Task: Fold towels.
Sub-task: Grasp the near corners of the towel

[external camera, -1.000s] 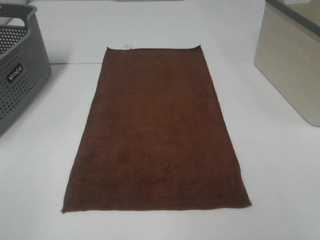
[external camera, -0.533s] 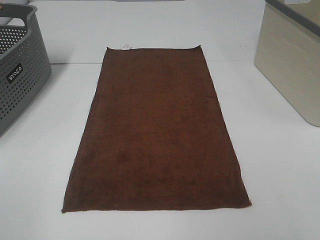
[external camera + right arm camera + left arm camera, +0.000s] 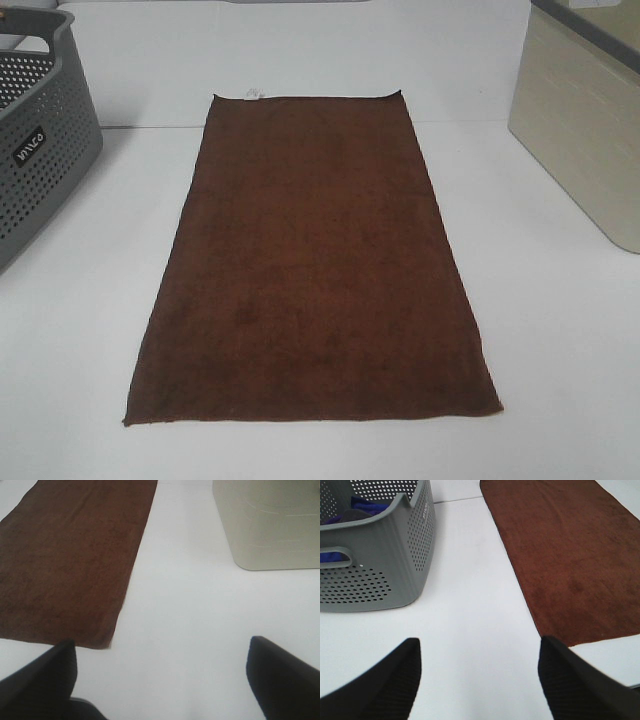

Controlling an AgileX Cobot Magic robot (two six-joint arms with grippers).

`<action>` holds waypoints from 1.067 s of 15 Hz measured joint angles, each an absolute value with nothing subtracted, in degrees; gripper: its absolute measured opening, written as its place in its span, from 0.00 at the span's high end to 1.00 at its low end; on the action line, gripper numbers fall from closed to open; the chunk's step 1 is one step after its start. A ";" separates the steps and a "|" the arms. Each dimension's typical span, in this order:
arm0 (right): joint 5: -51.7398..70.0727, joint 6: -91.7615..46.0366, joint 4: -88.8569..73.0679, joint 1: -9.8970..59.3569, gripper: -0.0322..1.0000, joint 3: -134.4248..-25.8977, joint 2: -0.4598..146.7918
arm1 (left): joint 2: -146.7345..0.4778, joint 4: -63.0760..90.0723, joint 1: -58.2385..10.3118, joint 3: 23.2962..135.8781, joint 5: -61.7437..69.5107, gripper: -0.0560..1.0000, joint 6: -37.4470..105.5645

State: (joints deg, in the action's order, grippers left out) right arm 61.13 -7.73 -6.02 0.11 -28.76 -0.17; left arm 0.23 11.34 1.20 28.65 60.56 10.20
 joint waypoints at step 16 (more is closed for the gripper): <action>51.22 -4.18 -7.05 0.11 0.16 -29.91 21.14 | -16.96 29.68 1.20 23.66 30.42 0.34 8.48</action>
State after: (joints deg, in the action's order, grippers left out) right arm 51.22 -4.18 -7.05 0.11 -29.91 21.14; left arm -16.96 29.68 1.20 23.66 30.42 8.48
